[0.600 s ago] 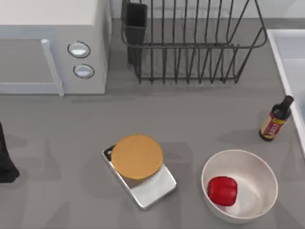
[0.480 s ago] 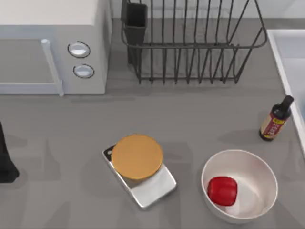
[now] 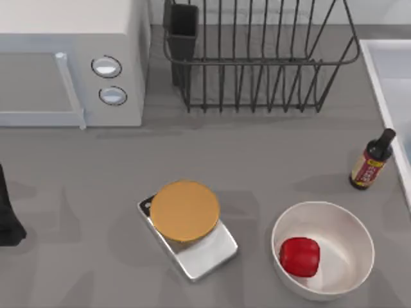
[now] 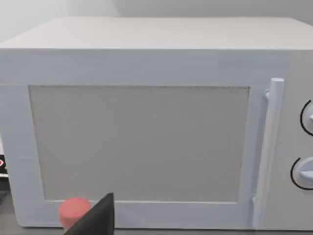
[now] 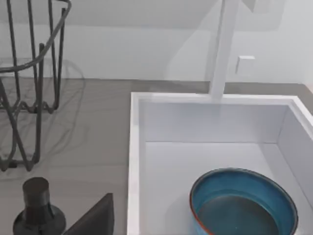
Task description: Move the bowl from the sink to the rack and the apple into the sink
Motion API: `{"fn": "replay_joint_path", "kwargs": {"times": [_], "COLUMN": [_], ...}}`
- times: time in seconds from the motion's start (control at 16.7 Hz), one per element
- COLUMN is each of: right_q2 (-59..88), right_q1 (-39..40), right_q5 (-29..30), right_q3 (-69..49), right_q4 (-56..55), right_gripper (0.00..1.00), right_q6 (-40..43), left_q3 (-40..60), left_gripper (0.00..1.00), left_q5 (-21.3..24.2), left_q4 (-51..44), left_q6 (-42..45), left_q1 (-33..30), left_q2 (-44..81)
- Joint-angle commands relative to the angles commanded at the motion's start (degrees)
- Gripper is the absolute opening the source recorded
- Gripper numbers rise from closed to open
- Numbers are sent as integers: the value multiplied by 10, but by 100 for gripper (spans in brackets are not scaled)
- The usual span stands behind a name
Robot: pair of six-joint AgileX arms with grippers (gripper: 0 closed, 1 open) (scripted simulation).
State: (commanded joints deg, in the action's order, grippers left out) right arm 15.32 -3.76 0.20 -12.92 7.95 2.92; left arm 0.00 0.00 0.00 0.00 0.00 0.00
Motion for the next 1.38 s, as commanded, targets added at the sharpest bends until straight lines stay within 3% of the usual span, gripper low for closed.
{"fn": "replay_joint_path", "kwargs": {"times": [1.38], "right_q2": [690], "right_q1": [-112], "right_q5": [-25], "right_q3": [-595], "right_q4": [344], "right_gripper": [100], "right_q6": [88], "left_q3": [0], "left_gripper": [100], "left_q5": [0], "left_q4": [0], "left_q6": [0], "left_q1": [0], "left_q2": [0]}}
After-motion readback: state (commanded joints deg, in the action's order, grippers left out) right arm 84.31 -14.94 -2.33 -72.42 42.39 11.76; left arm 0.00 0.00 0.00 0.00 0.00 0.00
